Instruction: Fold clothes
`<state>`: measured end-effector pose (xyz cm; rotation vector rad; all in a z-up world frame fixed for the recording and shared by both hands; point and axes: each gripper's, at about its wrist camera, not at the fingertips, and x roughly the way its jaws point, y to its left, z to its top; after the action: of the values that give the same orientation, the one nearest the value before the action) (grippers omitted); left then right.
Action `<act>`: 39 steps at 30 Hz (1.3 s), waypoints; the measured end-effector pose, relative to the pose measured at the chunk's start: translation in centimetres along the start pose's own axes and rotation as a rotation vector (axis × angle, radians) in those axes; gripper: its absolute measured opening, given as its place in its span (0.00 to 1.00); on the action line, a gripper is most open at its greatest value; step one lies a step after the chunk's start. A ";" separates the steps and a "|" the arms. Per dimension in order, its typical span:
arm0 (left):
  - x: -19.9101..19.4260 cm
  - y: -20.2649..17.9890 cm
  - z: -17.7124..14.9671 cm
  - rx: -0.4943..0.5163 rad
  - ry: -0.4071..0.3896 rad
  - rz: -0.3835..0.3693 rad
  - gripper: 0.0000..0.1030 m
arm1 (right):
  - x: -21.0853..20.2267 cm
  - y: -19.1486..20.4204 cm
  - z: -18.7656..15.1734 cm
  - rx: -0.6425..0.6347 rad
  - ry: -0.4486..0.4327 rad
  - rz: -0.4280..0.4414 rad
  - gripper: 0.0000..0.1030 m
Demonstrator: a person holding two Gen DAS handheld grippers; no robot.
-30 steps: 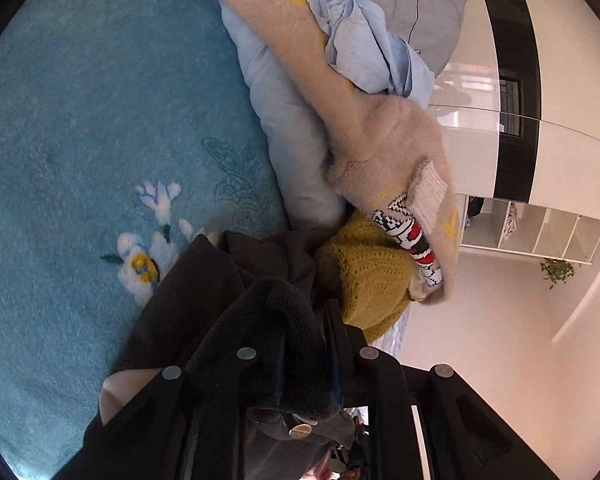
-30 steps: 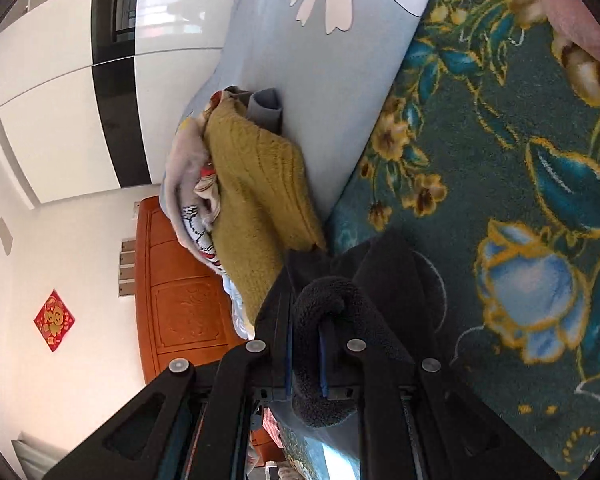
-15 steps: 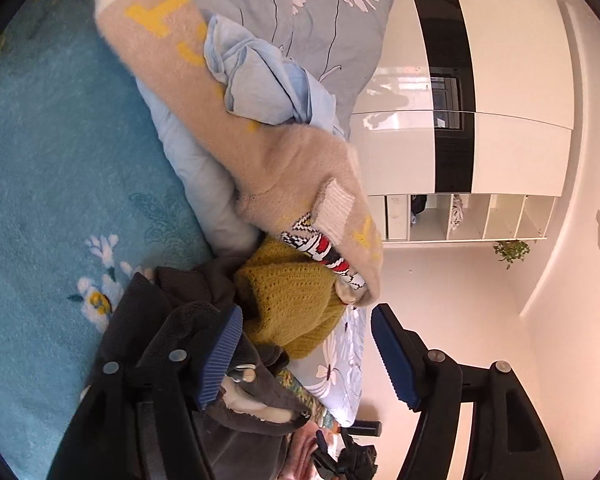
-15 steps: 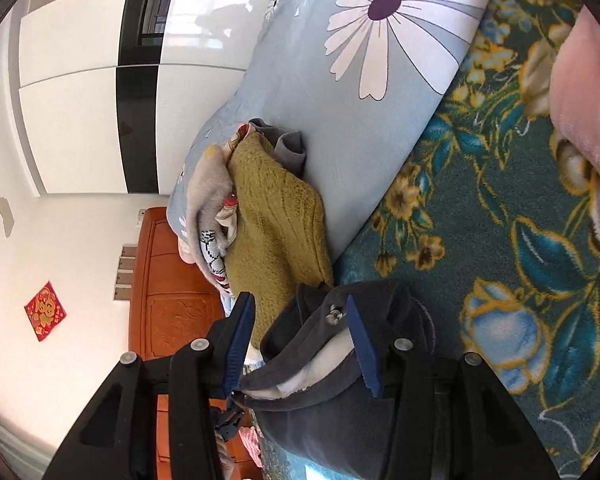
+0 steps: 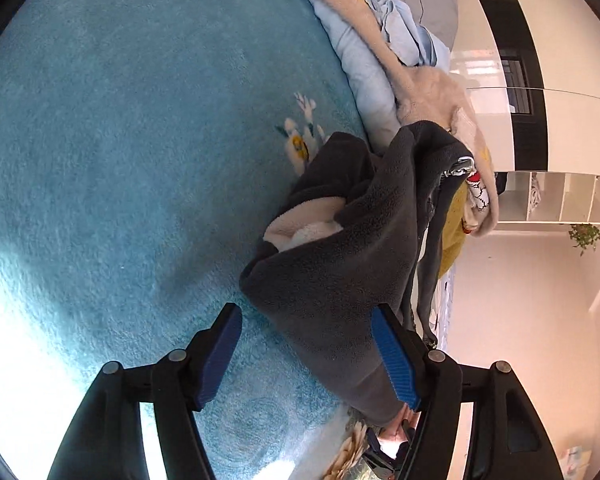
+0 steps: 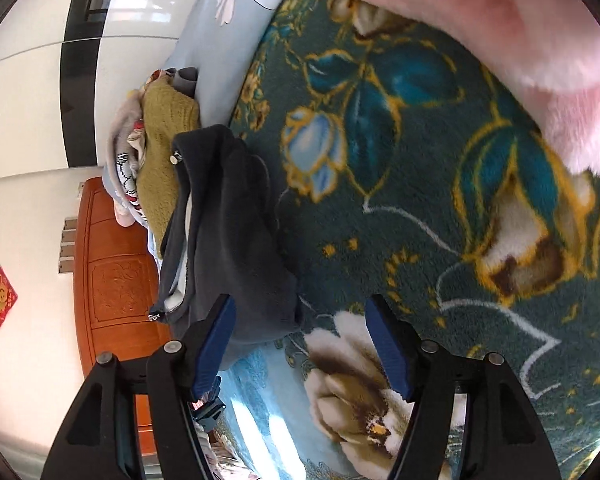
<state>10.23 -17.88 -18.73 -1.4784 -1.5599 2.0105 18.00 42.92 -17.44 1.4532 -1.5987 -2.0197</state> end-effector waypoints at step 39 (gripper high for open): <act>-8.0 3.8 -12.0 0.009 -0.016 0.068 0.29 | -4.3 -0.5 -6.7 -0.079 0.105 0.045 0.28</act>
<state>25.01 -17.35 -16.51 -1.5350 -1.5244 2.0685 25.48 41.62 -15.05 1.4556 -1.4793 -1.9260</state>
